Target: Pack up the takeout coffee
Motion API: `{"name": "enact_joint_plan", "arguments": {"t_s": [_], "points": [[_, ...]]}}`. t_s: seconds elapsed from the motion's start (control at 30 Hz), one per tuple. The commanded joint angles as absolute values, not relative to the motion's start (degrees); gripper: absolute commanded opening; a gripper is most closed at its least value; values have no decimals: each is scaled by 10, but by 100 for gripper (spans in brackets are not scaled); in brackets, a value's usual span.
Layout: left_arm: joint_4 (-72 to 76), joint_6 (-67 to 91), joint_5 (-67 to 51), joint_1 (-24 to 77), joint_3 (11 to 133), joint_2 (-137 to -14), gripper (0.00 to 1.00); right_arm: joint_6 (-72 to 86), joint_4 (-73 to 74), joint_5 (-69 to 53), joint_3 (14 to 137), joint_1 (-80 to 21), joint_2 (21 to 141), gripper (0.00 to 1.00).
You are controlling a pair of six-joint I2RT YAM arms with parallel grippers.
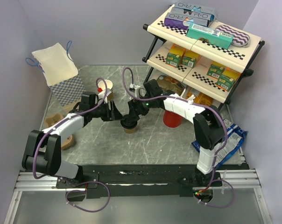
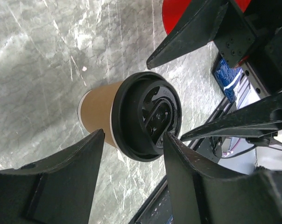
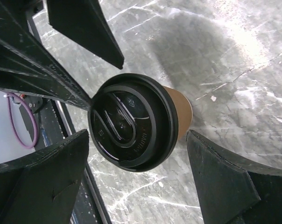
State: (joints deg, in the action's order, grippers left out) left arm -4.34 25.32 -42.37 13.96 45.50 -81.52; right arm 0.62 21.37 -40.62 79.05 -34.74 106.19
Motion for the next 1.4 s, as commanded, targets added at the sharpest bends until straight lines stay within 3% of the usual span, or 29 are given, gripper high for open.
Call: {"name": "enact_joint_plan", "arguments": {"t_s": [0.0, 0.9, 1.17, 1.37], "points": [[-25, 257, -441, 136, 446, -820, 59, 9, 199, -431, 789, -350, 1053, 90], [-13, 244, -403, 126, 394, -875, 53, 21, 167, -487, 730, -330, 1122, 81], [89, 228, -455, 124, 324, -880, 50, 29, 98, -499, 682, -324, 1123, 80], [89, 243, -429, 126, 344, -932, 49, 43, 40, -484, 650, -323, 1114, 80]]}}
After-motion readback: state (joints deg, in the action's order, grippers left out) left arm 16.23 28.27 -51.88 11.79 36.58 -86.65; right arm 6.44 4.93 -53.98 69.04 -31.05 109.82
